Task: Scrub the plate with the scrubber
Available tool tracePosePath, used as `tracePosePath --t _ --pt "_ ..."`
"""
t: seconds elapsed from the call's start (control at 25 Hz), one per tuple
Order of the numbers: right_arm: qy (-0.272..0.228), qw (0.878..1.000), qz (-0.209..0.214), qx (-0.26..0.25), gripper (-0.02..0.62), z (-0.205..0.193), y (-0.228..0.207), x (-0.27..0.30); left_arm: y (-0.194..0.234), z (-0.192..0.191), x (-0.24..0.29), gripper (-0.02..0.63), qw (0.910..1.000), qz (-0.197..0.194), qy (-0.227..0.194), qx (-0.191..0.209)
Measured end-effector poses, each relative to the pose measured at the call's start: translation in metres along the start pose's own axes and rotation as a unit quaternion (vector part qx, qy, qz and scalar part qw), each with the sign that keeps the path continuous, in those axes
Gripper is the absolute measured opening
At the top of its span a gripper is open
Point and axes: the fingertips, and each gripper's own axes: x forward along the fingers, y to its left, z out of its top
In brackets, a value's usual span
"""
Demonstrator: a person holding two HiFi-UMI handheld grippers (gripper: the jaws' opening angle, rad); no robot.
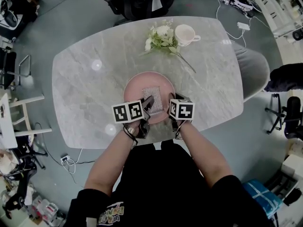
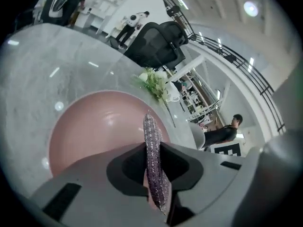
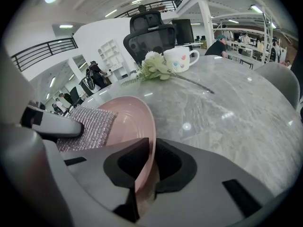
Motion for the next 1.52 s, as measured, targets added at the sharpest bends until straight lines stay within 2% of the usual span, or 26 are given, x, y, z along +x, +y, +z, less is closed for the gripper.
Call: tracePosePath --t 0.08,0.36,0.52,0.64,0.8,0.92,1.12,1.52 --pt "-0.001 1.0 0.001 -0.001 0.055 0.0 0.0 0.001 -0.004 -0.012 0.01 0.078 0.9997 -0.003 0.006 -0.022" --pt "0.001 1.0 0.002 0.001 0.054 0.0 -0.001 0.001 -0.002 -0.04 0.025 0.078 0.9991 0.024 0.019 -0.028" --pt "-0.002 1.0 0.004 -0.001 0.054 0.001 0.0 0.002 0.008 -0.045 0.023 0.078 0.9986 0.041 0.034 0.002" --pt "-0.003 1.0 0.002 0.0 0.054 0.003 -0.001 0.003 0.01 -0.047 0.02 0.078 0.9946 0.058 0.056 0.065" --pt "-0.001 1.0 0.003 -0.002 0.054 0.002 0.001 0.003 0.014 -0.053 0.014 0.078 0.9747 0.09 0.099 0.179" --pt "-0.003 1.0 0.001 -0.006 0.054 0.004 0.002 0.002 0.017 -0.058 0.01 0.078 0.9615 0.094 0.122 0.227" --pt "-0.003 1.0 -0.009 -0.011 0.055 0.009 0.002 -0.003 0.023 -0.061 0.001 0.078 0.9393 0.1 0.161 0.286" --pt "-0.001 1.0 -0.002 -0.009 0.055 0.005 0.002 0.0 0.044 -0.057 -0.015 0.08 0.9078 0.115 0.192 0.355"
